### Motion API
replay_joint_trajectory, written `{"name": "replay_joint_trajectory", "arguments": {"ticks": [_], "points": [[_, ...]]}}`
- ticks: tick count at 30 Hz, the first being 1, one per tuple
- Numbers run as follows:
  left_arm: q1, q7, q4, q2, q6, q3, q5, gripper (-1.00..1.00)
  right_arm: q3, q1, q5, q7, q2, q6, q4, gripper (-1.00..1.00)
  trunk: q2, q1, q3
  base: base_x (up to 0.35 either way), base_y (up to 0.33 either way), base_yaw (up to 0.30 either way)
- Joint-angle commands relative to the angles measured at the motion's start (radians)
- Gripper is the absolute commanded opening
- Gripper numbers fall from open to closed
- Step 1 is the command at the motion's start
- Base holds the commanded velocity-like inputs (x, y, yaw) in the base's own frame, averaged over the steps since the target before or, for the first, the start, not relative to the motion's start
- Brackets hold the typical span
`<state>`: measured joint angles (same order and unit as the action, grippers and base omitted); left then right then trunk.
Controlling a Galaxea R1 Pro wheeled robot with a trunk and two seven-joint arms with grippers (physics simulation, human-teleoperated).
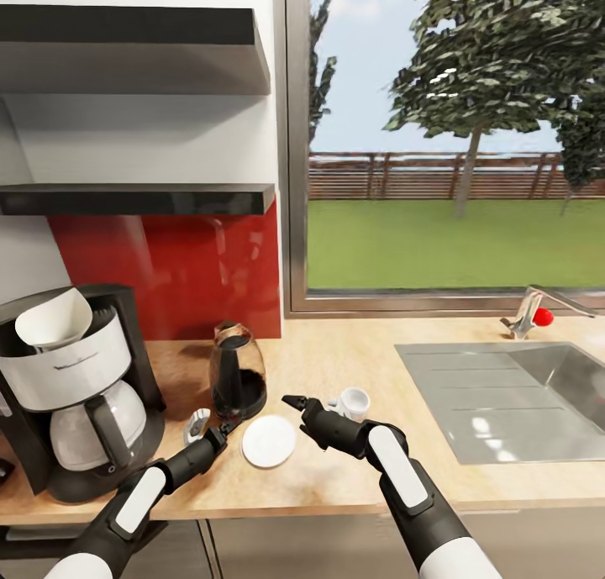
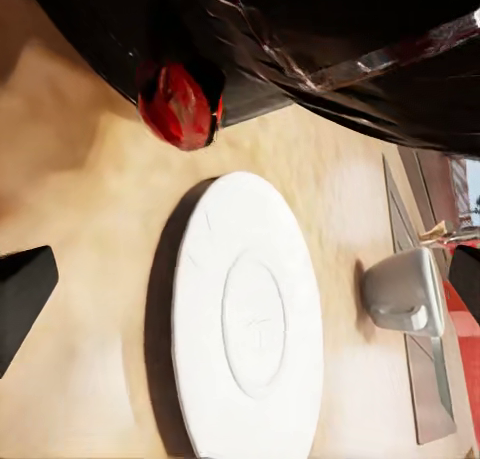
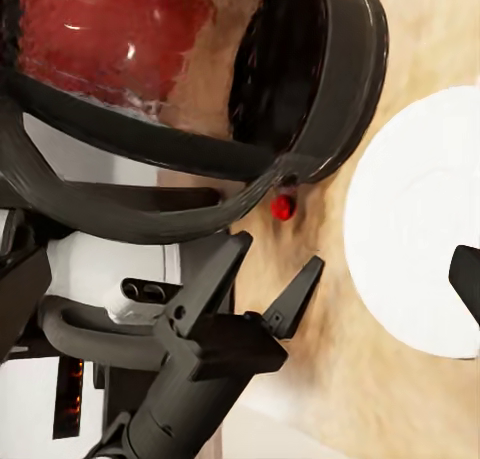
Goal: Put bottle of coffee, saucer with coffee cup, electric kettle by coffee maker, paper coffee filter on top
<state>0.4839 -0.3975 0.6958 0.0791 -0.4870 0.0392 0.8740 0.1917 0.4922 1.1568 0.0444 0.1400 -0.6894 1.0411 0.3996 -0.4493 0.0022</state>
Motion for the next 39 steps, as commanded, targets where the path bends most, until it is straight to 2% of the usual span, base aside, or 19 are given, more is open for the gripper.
{"name": "replay_joint_trajectory", "arguments": {"ticks": [1, 3, 8, 23, 31, 39], "points": [[0.000, 0.000, -0.001, -0.004, -0.008, -0.001, 0.002, 1.00, 0.000, 0.000, 0.006, 0.005, 0.000, -0.002, 0.000, 1.00, 0.000, -0.001, 0.000, 0.183, -0.097, 0.000], [-0.001, 0.001, -0.001, -0.018, -0.006, -0.008, 0.001, 1.00, 0.000, 0.000, 0.006, 0.004, 0.000, -0.002, 0.000, 1.00, 0.000, -0.001, 0.000, 0.126, -0.053, 0.000], [-0.001, 0.003, -0.001, -0.028, -0.005, -0.010, 0.000, 1.00, 0.000, 0.000, 0.006, 0.005, 0.000, -0.002, 0.000, 1.00, 0.000, -0.001, 0.000, 0.027, -0.011, 0.041], [-0.002, 0.002, -0.004, -0.029, -0.005, -0.010, 0.000, 1.00, -0.002, -0.001, 0.006, 0.005, -0.001, -0.002, -0.003, 1.00, 0.000, -0.001, 0.000, 0.000, 0.000, 0.269], [-0.002, 0.004, -0.012, -0.041, -0.002, -0.012, -0.001, 1.00, -0.007, -0.003, 0.008, 0.000, -0.006, -0.001, -0.129, 1.00, 0.000, -0.001, 0.000, 0.000, 0.000, 0.044], [-0.002, 0.005, -0.012, -0.047, -0.002, -0.013, -0.001, 1.00, -0.008, -0.003, 0.007, -0.037, -0.007, -0.001, -0.130, 1.00, 0.000, -0.001, 0.000, 0.000, 0.000, 0.000]]}}
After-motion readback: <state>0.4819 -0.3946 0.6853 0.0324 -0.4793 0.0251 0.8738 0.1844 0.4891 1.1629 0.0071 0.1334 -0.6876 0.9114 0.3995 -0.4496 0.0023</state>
